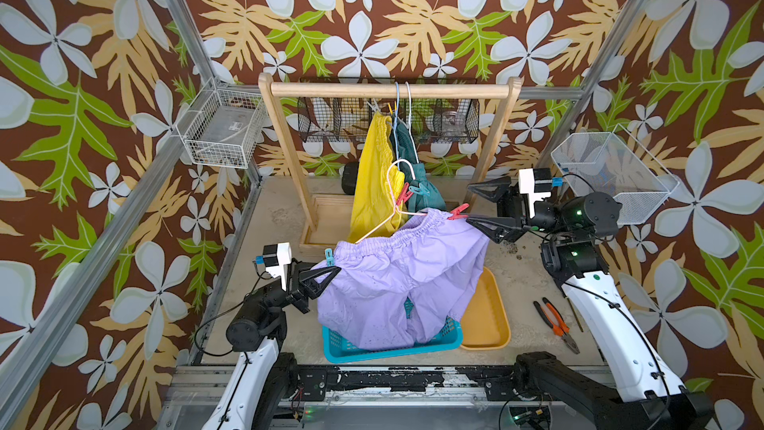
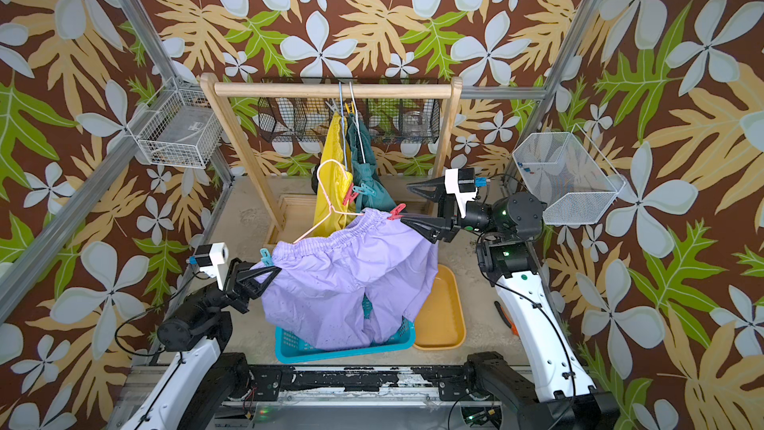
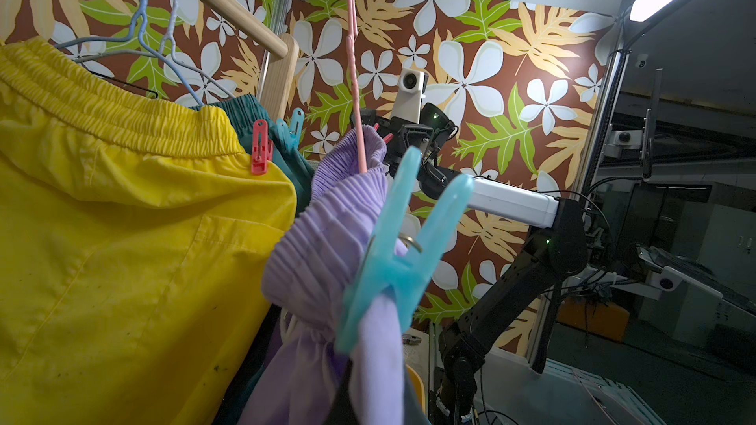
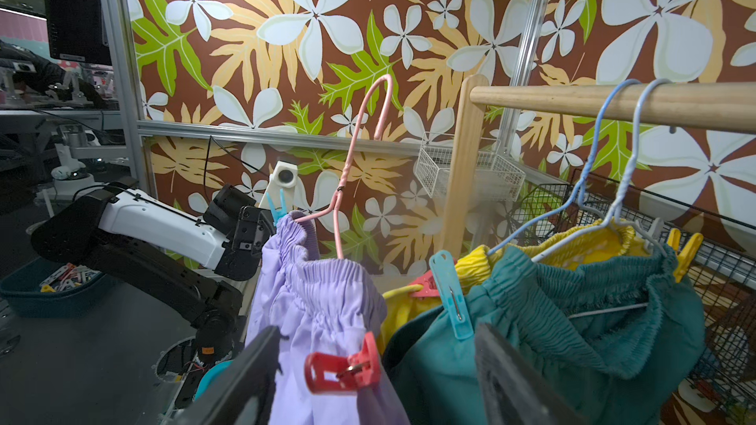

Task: Remove the clothespins securing shorts to the hanger
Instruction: Remove the clothespin from the hanger.

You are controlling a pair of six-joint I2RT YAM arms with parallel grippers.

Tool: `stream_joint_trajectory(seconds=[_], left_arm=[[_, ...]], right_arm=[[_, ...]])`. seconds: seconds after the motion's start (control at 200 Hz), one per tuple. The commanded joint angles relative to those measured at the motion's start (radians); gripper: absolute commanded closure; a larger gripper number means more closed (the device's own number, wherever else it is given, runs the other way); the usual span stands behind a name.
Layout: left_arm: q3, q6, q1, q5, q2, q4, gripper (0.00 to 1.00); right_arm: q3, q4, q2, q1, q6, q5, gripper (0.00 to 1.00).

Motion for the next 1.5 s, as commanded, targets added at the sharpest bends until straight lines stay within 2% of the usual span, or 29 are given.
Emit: stream_joint_trajectory(seconds=[0.0, 0.2, 0.36, 0.596, 0.636, 0.751, 0.901, 1.076, 1.276, 1.496], left_arm=[[0.005, -0.01, -0.002, -0.011, 0.002, 0.043, 1.0], [0.005, -0.014, -0.003, -0.008, 0.006, 0.051, 1.0], [0.004, -0.014, -0.006, -0.008, 0.005, 0.053, 1.0], [0.003, -0.014, -0.006, -0.006, 0.002, 0.053, 1.0], [0.003, -0.014, -0.007, -0.006, 0.002, 0.053, 1.0], [0.002, -0.016, -0.007, -0.005, 0.001, 0.053, 1.0], [0.002, -0.016, -0.006, -0.005, 0.0, 0.051, 1.0], [0.002, -0.017, -0.008, -0.003, -0.004, 0.05, 1.0], [0.0, -0.013, -0.01, -0.002, -0.007, 0.043, 1.0], [0.0, -0.01, -0.011, -0.002, -0.012, 0.034, 1.0]], right_arm=[[0.008, -0.017, 0.002, 0.019, -0.031, 0.006, 0.24], [-0.035, -0.021, 0.008, 0.062, -0.053, 0.028, 0.27], [-0.039, -0.029, 0.015, 0.07, -0.058, 0.04, 0.33], [-0.028, -0.043, 0.014, 0.07, -0.058, 0.044, 0.63], [-0.028, -0.045, 0.015, 0.07, -0.059, 0.044, 0.7], [-0.02, -0.055, 0.021, 0.07, -0.068, 0.045, 1.0], [-0.01, -0.055, 0.014, 0.07, -0.07, 0.058, 1.0], [0.029, -0.126, -0.004, 0.07, -0.125, 0.132, 1.0], [0.082, -0.154, -0.037, 0.07, -0.108, 0.187, 1.0], [0.08, -0.261, -0.114, 0.07, -0.147, 0.401, 1.0]])
